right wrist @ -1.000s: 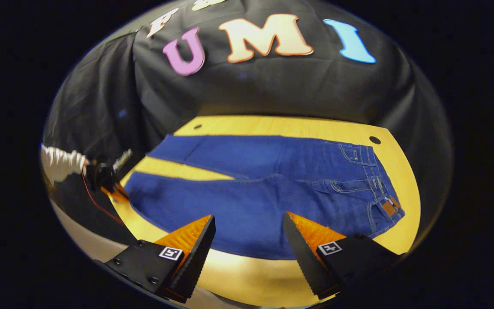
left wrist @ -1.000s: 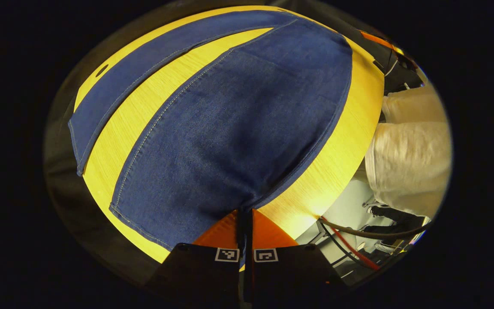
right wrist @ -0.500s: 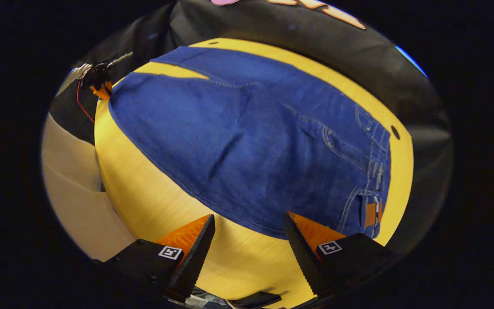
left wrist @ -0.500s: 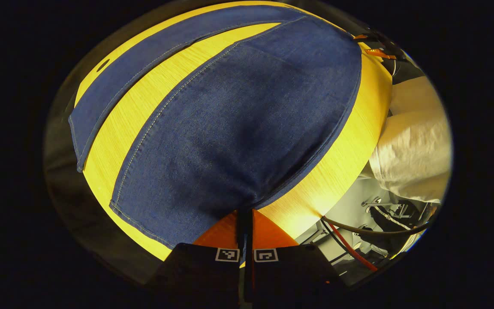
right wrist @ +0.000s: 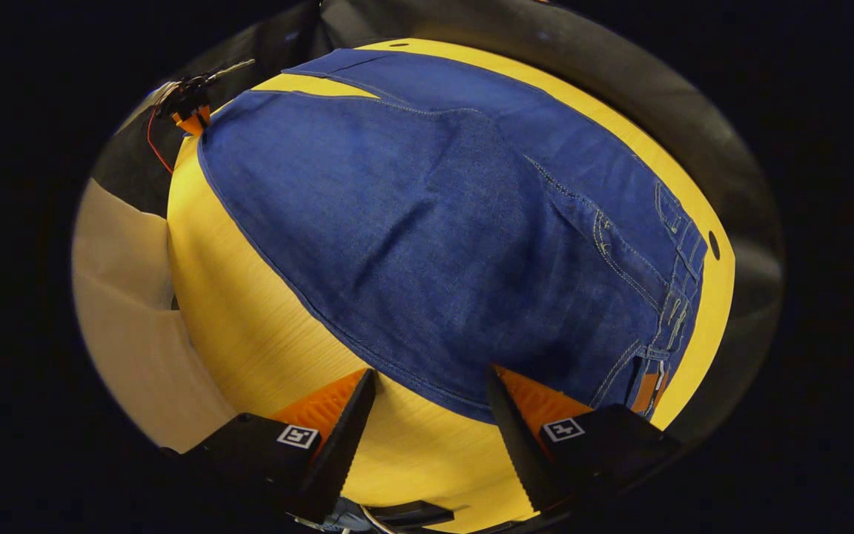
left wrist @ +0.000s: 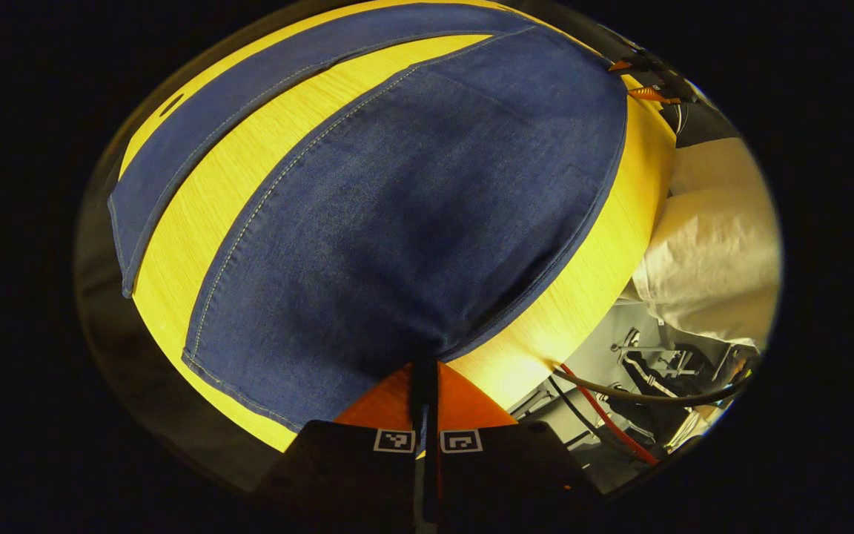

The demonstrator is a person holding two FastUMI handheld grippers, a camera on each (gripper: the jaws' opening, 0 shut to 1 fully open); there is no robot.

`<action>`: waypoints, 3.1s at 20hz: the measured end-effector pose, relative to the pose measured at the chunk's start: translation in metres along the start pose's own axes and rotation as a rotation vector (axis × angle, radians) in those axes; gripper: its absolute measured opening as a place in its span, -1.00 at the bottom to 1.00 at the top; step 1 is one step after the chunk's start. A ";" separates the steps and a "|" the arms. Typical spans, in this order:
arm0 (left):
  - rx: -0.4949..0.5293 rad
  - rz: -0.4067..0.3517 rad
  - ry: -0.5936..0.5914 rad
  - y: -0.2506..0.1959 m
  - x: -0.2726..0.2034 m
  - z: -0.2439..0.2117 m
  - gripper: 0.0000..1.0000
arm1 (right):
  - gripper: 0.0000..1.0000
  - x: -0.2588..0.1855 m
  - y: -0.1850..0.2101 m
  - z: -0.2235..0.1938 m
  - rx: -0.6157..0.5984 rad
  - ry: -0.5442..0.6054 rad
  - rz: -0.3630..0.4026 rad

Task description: Grasp the waist and the cuffs of the jeans and fold them to make the two legs overlap; first hold the waist and fold one-third of the jeans toward the cuffs, then hold the cuffs and fold the remaining one-third in the same direction to finish folding.

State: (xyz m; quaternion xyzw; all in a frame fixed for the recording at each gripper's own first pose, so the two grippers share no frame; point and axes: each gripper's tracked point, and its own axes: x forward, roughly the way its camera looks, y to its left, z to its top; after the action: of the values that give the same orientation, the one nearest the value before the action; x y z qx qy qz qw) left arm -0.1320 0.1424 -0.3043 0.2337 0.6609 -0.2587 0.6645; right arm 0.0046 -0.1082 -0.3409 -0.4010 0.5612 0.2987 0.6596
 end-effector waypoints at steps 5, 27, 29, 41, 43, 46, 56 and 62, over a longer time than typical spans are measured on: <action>0.004 0.028 -0.021 0.000 0.001 0.001 -1.00 | 0.02 0.002 -0.016 0.008 -0.041 0.028 -0.003; 0.153 0.204 0.132 0.079 -0.130 0.047 -1.00 | -0.99 -0.119 -0.071 0.122 0.353 -0.271 -0.229; 0.151 0.243 0.146 0.100 -0.149 0.066 -1.00 | -0.95 -0.131 -0.096 0.161 0.402 -0.337 -0.243; 0.092 0.582 0.094 0.253 -0.144 0.218 -1.00 | -0.95 -0.037 -0.232 0.289 0.488 -0.392 -0.271; 0.085 0.635 0.062 0.266 -0.121 0.244 -1.00 | -0.96 -0.006 -0.244 0.286 0.482 -0.374 -0.303; 0.054 0.690 0.027 0.276 -0.093 0.270 -0.99 | -0.96 0.025 -0.249 0.285 0.487 -0.339 -0.290; -0.367 0.913 -0.445 0.261 -0.130 0.275 0.89 | 0.98 -0.025 -0.276 0.301 0.862 -0.660 -0.122; -0.572 0.834 -0.673 0.220 -0.119 0.268 0.90 | 0.97 -0.053 -0.301 0.178 0.803 -0.544 -0.272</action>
State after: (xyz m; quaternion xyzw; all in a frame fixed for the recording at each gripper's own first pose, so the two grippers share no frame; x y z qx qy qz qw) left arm 0.2152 0.1379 -0.1874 0.1904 0.3104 0.1515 0.9189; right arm 0.3376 -0.1017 -0.2219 -0.0927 0.3825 0.0644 0.9170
